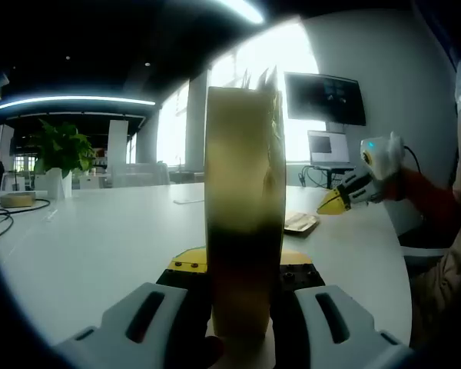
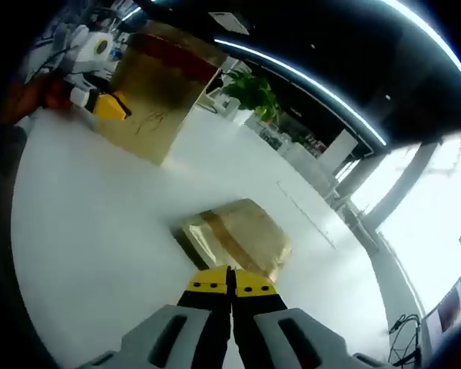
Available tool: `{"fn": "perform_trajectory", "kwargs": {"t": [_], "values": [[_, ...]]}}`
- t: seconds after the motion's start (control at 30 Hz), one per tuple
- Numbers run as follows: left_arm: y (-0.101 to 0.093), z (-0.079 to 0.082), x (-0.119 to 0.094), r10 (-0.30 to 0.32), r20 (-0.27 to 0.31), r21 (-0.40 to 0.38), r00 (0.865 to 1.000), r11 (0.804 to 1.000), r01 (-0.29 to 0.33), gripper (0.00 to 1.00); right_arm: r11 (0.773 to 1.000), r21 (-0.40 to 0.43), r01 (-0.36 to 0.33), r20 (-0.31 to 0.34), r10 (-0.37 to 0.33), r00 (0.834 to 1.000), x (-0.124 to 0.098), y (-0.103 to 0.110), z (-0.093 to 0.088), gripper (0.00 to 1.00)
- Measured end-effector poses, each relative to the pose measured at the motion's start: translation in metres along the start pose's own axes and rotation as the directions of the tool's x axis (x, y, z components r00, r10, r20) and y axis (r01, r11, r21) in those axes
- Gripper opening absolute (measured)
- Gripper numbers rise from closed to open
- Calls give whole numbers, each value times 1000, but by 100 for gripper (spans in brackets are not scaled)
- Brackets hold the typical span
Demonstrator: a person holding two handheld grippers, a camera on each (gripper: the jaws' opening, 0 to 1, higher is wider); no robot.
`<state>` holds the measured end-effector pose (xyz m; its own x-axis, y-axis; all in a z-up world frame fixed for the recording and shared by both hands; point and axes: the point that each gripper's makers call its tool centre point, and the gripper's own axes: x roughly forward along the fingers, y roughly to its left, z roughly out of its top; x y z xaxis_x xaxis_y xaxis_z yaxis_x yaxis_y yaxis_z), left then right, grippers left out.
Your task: Extract single mask from mask box in order stack masks on table
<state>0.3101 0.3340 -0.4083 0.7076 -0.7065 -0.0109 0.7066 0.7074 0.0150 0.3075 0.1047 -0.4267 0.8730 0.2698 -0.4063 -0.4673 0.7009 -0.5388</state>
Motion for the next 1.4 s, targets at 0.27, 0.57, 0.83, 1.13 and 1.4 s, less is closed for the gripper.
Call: {"fn": "perform_trajectory", "kwargs": {"t": [0.27,0.57,0.83,1.13,1.4], "values": [[0,0,0,0,0,0,1000,1000,0,19,984,172,-38,83,24,996,-7,0,-4,0],[0,1,0,0,0,0,1000,1000,0,19,916,388,-107,206,27,978,-18,2,1,0],[0,0,0,0,0,0,1000,1000,0,19,855,493,-162,273,24,962,-20,2,-2,0],[1,0,0,1,0,0,1000,1000,-1,19,838,521,-162,307,-6,952,-23,0,-8,0],[0,0,0,1,-1,-1,1000,1000,-1,19,865,477,-158,325,-6,946,-25,4,-7,0]]}}
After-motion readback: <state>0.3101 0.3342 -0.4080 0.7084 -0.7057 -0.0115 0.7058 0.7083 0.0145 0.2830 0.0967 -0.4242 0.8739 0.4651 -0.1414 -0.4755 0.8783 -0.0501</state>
